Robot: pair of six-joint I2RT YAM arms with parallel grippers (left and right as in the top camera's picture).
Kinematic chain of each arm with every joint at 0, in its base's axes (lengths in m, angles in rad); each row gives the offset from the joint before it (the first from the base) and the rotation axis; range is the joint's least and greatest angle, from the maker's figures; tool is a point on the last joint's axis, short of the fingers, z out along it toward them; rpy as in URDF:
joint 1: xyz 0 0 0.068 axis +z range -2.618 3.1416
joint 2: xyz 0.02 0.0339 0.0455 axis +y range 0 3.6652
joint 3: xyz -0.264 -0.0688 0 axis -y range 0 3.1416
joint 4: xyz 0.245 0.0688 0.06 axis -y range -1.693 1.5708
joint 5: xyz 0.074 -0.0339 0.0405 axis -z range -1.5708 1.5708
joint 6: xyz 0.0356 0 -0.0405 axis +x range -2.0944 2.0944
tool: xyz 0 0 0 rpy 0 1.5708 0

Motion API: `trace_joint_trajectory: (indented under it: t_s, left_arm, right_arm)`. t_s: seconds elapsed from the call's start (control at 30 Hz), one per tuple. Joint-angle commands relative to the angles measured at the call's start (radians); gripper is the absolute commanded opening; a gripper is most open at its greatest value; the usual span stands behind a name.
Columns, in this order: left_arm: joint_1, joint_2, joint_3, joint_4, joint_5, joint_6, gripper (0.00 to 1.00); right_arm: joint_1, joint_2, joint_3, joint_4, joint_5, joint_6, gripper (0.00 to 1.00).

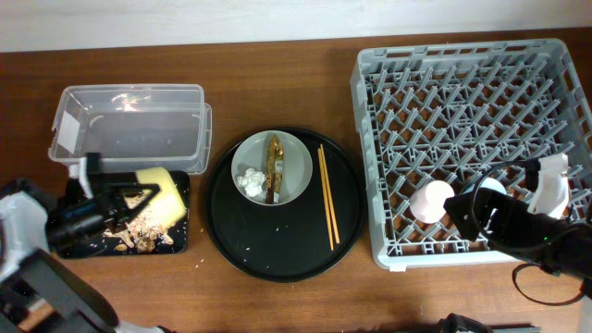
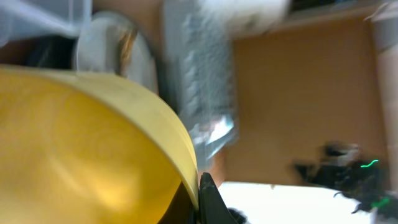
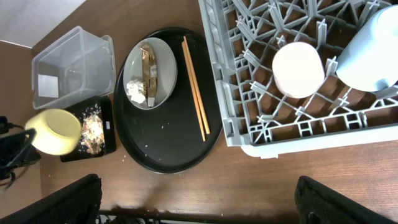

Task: Sort waste into correct bins and load items into the dishwasher rack
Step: 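Tip the yellow bowl's food scraps onto the left black tray, then set the empty yellow bowl back on the round tray, then grasp the brown wrapper from the white plate, drop into clear bin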

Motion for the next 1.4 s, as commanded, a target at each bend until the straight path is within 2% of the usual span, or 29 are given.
trace_joint_trajectory:
  t_s: [0.0,0.03,0.07,0.13,0.17,0.23,0.33,0.43,0.47,0.53,0.6,0.73,0.77,0.8,0.87,0.97,1.1,1.23,1.3,1.33,1.37]
  left_arm:
    - [-0.197,-0.188,0.036,0.114,-0.373,-0.453,0.00]
    - [-0.274,-0.230,0.036,0.161,-0.475,-0.568,0.00]
    - [-0.411,-0.285,0.036,0.224,-0.616,-0.704,0.00]
    - [-0.689,-0.327,0.035,0.336,-0.838,-0.901,0.00]
    - [-0.780,-0.326,0.034,0.355,-0.927,-0.960,0.00]
    - [-1.087,-0.312,-0.030,0.469,-1.226,-1.138,0.00]
    - [-1.306,-0.267,-0.123,0.602,-1.339,-1.236,0.00]
    - [-1.400,-0.190,-0.159,0.665,-1.382,-1.278,0.01]
    - [-1.409,-0.163,-0.159,0.665,-1.380,-1.305,0.04]
    - [-1.410,-0.139,-0.158,0.673,-1.390,-1.306,0.23]
    - [-1.402,-0.146,-0.109,0.635,-1.417,-1.305,0.48]
    - [-1.359,-0.158,0.159,0.407,-1.510,-1.304,0.68]
    - [-1.345,-0.158,0.213,0.378,-1.547,-1.297,0.77]
    - [-1.318,-0.158,0.249,0.400,-1.562,-1.222,0.77]
    - [-1.250,-0.143,0.240,0.500,-1.553,-1.143,0.73]
    - [-1.172,-0.043,0.229,0.653,-1.396,-0.990,0.57]
    - [-1.154,0.169,0.229,0.826,-1.366,-0.882,0.57]
    - [-1.150,0.322,0.229,0.893,-1.366,-0.878,0.57]
    - [-1.150,0.340,0.229,0.893,-1.365,-0.878,0.29]
    - [-1.150,0.339,0.231,0.892,-1.342,-0.878,0.11]
    - [-1.150,0.339,0.235,0.886,-1.331,-0.878,0.01]
  right_arm:
    - [-0.002,-0.004,0.011,-0.002,-0.013,-0.011,0.99]
    - [-0.002,-0.003,0.011,-0.001,-0.013,-0.011,0.99]
    - [-0.002,-0.003,0.011,-0.001,-0.012,-0.011,0.99]
    - [-0.002,-0.003,0.011,-0.002,-0.009,-0.011,0.99]
    - [-0.002,-0.004,0.011,-0.002,-0.009,-0.011,0.98]
    - [-0.002,-0.003,0.011,-0.002,-0.009,-0.011,0.99]
    - [-0.002,-0.003,0.011,-0.002,-0.009,-0.011,0.99]
    - [-0.002,-0.003,0.011,-0.002,-0.009,-0.011,0.99]
    - [-0.002,-0.003,0.011,-0.002,-0.009,-0.011,0.99]
    - [-0.002,-0.003,0.011,-0.001,-0.009,-0.012,0.99]
    - [-0.002,-0.003,0.011,-0.001,-0.009,-0.012,0.99]
    - [-0.002,-0.003,0.011,-0.001,-0.009,-0.012,0.99]
    - [-0.002,-0.003,0.011,-0.001,-0.009,-0.012,0.99]
    - [-0.002,-0.003,0.011,-0.001,-0.009,-0.011,0.99]
    - [-0.002,-0.003,0.011,-0.002,-0.009,-0.011,0.99]
    - [-0.002,-0.003,0.011,-0.002,-0.009,-0.011,0.99]
    - [-0.002,-0.003,0.010,-0.006,-0.009,-0.011,0.98]
    - [-0.002,-0.003,0.010,-0.013,-0.009,-0.011,0.99]
    - [-0.002,-0.003,0.010,-0.014,-0.009,-0.011,0.99]
    - [-0.002,-0.003,0.010,-0.014,-0.009,-0.011,0.99]
    - [-0.002,-0.003,0.010,-0.014,-0.009,-0.011,0.99]
